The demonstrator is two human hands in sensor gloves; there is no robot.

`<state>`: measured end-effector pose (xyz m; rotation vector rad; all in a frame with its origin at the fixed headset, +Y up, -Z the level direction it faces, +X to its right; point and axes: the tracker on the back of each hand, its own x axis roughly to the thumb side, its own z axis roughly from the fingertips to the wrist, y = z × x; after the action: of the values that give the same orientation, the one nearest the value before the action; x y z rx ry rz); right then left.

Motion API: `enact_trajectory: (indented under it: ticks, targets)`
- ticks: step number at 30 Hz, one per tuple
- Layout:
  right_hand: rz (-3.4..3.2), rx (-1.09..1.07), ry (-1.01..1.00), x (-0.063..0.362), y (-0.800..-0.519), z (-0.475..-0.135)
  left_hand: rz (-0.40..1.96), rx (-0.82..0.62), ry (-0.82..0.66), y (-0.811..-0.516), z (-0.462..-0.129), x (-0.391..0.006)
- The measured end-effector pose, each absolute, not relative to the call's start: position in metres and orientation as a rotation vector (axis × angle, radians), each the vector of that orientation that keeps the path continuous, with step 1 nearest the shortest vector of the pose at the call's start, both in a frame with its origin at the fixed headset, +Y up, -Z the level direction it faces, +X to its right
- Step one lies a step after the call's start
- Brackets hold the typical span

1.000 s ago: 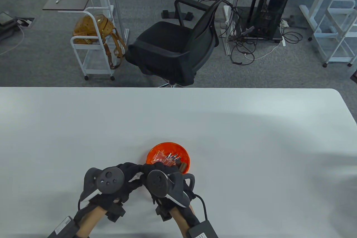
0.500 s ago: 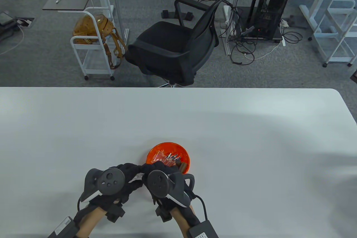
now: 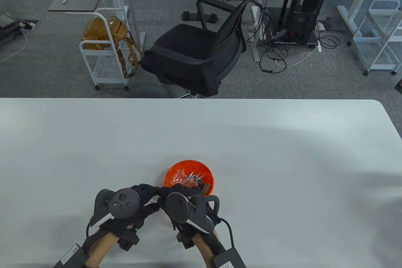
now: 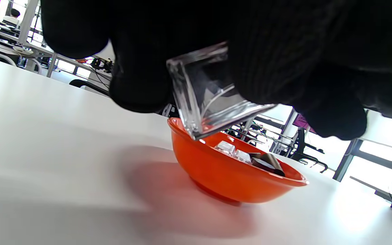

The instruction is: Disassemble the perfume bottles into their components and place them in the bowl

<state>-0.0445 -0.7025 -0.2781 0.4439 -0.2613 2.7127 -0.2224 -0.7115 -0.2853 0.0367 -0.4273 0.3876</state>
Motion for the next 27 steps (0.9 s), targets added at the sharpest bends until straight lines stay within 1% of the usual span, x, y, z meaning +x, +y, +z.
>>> enact_trajectory:
  ticks: [4, 8, 13, 17, 21, 23, 25, 27]
  targets:
    - [2.697, 0.454, -0.204, -0.0444, -0.7042, -0.2781, 0.387, 0.05, -0.418, -0.7112, -0.2859, -0.2217]
    - [2.722, 0.447, -0.264, -0.0451, -0.704, -0.278, 0.383, 0.032, -0.423, -0.7124, -0.2853, -0.2226]
    - [2.702, 0.457, -0.19, -0.0441, -0.7052, -0.2786, 0.374, 0.042, -0.419, -0.7118, -0.2854, -0.22]
    - [2.7, 0.441, -0.211, -0.0423, -0.705, -0.2804, 0.373, 0.02, -0.428, -0.7136, -0.2853, -0.2205]
    - [2.708, 0.458, -0.196, -0.043, -0.7044, -0.2794, 0.369, 0.046, -0.423, -0.712, -0.285, -0.2186]
    - [2.702, 0.453, -0.2, -0.0435, -0.7036, -0.2794, 0.393, 0.039, -0.417, -0.7119, -0.2858, -0.2206]
    - [2.699, 0.436, -0.245, -0.0428, -0.7031, -0.2799, 0.394, 0.038, -0.419, -0.7117, -0.2855, -0.222]
    - [2.704, 0.441, -0.234, -0.0437, -0.7035, -0.28, 0.383, 0.028, -0.43, -0.7126, -0.2849, -0.2208]
